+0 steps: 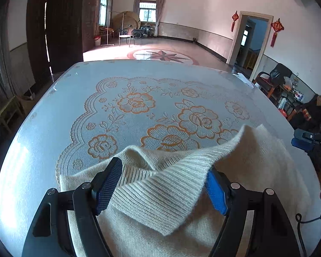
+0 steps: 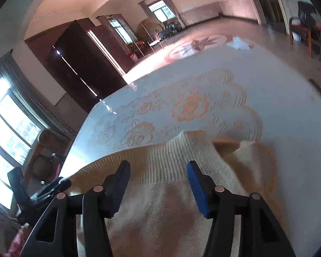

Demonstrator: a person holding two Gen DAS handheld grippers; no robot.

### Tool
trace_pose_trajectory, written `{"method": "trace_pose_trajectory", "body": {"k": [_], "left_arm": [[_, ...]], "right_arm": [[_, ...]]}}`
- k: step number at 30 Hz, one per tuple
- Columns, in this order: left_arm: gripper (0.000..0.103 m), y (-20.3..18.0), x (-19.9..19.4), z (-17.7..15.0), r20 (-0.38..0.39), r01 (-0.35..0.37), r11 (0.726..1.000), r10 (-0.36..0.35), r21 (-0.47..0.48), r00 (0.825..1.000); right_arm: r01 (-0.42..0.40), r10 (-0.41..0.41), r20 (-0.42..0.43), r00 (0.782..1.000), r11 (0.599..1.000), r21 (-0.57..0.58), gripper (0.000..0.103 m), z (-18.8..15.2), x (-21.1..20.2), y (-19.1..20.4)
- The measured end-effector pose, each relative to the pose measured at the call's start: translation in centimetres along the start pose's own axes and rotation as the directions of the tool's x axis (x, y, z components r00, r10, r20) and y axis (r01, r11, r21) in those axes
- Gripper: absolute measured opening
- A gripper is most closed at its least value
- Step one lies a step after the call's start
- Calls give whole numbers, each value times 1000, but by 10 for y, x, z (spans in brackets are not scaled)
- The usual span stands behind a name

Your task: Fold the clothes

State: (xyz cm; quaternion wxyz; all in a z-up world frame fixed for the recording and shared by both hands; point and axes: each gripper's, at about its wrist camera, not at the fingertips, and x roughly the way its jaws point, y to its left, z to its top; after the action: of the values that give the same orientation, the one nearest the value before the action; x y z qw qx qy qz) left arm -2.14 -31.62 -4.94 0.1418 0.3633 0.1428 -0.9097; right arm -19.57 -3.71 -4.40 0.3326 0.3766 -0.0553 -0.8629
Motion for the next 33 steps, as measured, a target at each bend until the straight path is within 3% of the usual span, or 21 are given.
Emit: {"method": "trace_pose_trajectory", "body": {"k": [2,4,5,6,8,9,11,13,15,16,18,19,21,23,25,28,31,33], "left_arm": [[80,2,-2,-7,-18,-2,999,1,-48,1000],[80,12,-2,-10,-40,-18,995,15,-99,999],[80,17,-2,-12,-50,-31,992,25,-123,998],[80,24,-3,-12,-50,-49,988,43,-147,998],[80,43,-7,-6,-9,-110,975,111,-190,994],[80,53,-11,-1,16,-157,967,163,-202,986],[80,71,-21,9,68,-239,945,260,-222,963],[80,74,-30,15,118,-261,950,283,-171,952],[80,58,-31,14,122,-235,970,241,-62,963],[80,42,-27,11,98,-188,982,186,9,978],[80,3,-16,0,30,-29,990,25,135,999],[80,-17,-8,-6,-11,46,982,-44,182,999],[80,-48,16,-15,-97,136,961,-116,240,988],[80,-59,44,-14,-165,140,962,-103,233,981],[80,-67,71,-13,-223,139,966,-90,219,971],[80,-38,84,5,-204,117,986,-90,121,975],[80,8,88,21,-171,-37,999,43,36,984],[80,45,89,26,-166,-154,988,148,-22,975]], "right_arm": [[9,-9,3,1000,1000,11,56,-3,-3,0],[133,-113,143,983,981,-138,61,-11,-20,22],[217,-164,236,958,951,-222,69,-15,-30,36],[266,-202,247,948,927,-265,87,-18,-30,44],[225,-227,29,974,928,-298,87,-20,-1,46],[186,-205,-36,978,939,-291,79,-22,9,44],[151,-165,-30,986,954,-260,80,-26,10,38],[138,-145,-14,989,960,-244,82,-25,9,33],[131,-142,-21,990,955,-266,82,-21,10,34],[126,-142,-35,989,950,-285,82,-19,15,37],[109,-139,-73,988,942,-318,82,-17,30,44],[94,-133,-101,986,942,-323,82,-17,38,48],[64,-122,-157,980,941,-331,82,-16,55,56],[34,-109,-217,970,945,-325,82,-17,73,58],[56,-144,-232,962,936,-346,82,-20,85,59],[98,-191,-214,958,920,-380,82,-22,92,50],[133,-214,-226,950,936,-326,82,-19,92,23],[163,-224,-236,945,954,-253,82,-16,91,0]]}}
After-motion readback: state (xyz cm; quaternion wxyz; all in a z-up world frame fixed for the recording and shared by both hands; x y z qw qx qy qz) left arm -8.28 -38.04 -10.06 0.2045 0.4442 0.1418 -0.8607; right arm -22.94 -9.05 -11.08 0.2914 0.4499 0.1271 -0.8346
